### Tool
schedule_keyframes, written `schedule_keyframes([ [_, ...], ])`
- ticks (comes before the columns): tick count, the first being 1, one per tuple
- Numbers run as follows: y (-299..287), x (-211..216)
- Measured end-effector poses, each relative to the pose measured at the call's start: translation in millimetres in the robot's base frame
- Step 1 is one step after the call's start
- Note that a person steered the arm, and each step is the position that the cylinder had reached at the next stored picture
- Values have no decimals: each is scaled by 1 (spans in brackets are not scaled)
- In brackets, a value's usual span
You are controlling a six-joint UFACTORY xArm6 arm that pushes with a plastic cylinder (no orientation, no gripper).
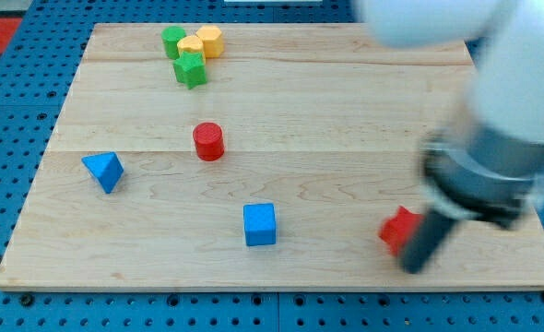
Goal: Push the blue blocks into the red circle
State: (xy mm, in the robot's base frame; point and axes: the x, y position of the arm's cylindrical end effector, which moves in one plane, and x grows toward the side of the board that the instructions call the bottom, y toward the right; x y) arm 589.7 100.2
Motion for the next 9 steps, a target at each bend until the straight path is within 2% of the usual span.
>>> schedule_keyframes([
  [1, -80, -17],
  [2, -84, -4],
  [3, -137, -37],
  [4, -177, -95],
  [5, -183, -66],
  [6, -261, -22],
  [7, -342, -54],
  [8, -321, -70],
  [9, -331, -90],
])
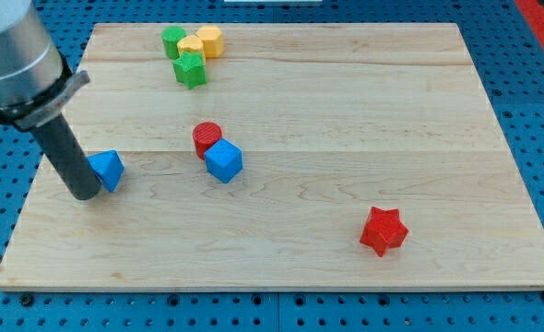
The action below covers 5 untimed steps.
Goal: Push the blue blocks into the red circle
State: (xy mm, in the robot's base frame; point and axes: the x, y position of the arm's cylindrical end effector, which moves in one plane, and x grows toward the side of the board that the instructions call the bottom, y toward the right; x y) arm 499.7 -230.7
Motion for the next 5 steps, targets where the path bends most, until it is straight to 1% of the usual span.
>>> schedule_keyframes([
  [1, -7, -13],
  [3, 95, -26],
  [4, 94, 27],
  [5, 193, 66],
])
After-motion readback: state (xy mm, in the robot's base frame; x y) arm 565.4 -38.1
